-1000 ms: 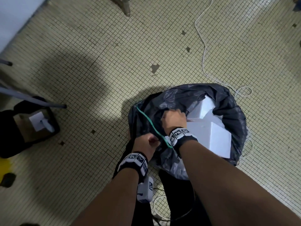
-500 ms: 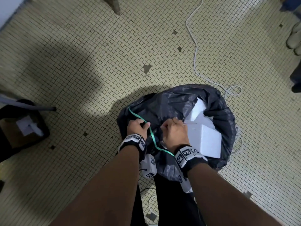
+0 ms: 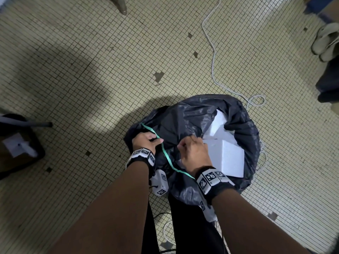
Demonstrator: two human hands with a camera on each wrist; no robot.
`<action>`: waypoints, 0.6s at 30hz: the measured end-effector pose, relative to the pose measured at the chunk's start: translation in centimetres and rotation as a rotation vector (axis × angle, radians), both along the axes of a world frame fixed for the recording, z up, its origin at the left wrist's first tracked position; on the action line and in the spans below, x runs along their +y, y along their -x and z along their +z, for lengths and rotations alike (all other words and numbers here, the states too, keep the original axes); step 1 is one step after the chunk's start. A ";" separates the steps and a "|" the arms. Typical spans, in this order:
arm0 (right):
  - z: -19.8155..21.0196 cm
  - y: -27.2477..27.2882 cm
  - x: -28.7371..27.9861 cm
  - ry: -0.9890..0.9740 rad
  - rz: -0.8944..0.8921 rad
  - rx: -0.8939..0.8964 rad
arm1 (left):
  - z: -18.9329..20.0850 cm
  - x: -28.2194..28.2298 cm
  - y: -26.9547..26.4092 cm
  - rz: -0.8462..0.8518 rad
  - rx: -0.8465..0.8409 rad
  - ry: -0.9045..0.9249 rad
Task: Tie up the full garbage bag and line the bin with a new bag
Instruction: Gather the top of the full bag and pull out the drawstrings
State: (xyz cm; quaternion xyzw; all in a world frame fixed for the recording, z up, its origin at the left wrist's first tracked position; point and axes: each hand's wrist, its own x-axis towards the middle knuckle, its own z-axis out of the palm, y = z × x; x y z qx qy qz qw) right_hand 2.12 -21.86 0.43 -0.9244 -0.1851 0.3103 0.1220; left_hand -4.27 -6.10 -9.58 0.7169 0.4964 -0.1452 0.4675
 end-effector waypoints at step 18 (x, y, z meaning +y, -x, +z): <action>1.5 -0.9 7.7 0.188 0.380 -0.131 | 4.8 -0.9 4.9 0.094 -0.386 -0.183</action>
